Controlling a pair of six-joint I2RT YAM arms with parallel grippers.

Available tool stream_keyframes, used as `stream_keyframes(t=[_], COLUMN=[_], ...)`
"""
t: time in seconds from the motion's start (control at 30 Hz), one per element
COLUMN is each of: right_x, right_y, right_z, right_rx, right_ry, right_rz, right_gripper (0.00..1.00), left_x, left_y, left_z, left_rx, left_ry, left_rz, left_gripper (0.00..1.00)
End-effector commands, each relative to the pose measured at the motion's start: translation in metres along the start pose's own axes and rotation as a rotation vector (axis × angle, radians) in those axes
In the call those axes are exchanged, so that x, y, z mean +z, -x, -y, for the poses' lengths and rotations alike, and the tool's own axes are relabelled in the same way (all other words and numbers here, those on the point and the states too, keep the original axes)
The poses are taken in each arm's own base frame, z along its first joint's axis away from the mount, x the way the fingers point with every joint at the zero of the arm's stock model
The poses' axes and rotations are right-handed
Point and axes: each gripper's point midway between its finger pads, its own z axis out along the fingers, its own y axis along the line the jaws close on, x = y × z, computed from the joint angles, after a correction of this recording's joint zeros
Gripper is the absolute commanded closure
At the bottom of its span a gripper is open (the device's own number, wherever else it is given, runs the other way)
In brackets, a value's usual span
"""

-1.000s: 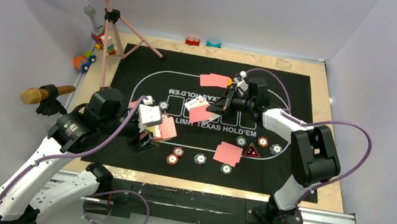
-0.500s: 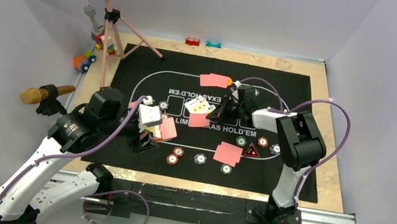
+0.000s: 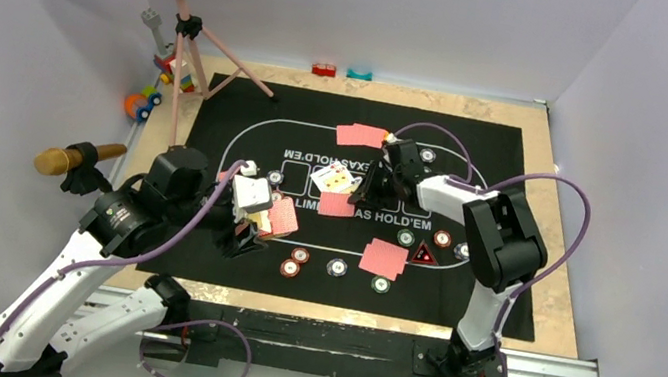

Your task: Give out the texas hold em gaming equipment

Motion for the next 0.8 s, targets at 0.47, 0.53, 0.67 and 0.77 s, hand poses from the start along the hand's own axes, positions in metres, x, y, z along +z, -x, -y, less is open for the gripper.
stream_keyframes(t=[0.47,0.53,0.67,0.77], right_x=[-0.114,-0.137,-0.175,-0.196], right_y=[0.030,0.028,0.008,-0.009], right_z=[-0.091,-0.118,-0.171,-0.199], right_rx=[-0.147,-0.165,-0.202,-0.215], right_ry=[0.178,0.289,0.530,0.665], right_rz=[0.116,0.107,0.030,-0.029], right_gripper=[0.18,0.15,0.12,0.11], left_x=[-0.006,-0.005,-0.003,-0.003], left_y=[0.019,0.016,0.015,0.016], left_z=[-0.001,-0.001,-0.001,-0.002], left_rx=[0.039,0.041,0.048,0.049], left_ry=[0.005,0.003,-0.001,0.001], left_rz=[0.064,0.056,0.058,0.060], left_gripper=[1.00,1.00,1.00,1.00])
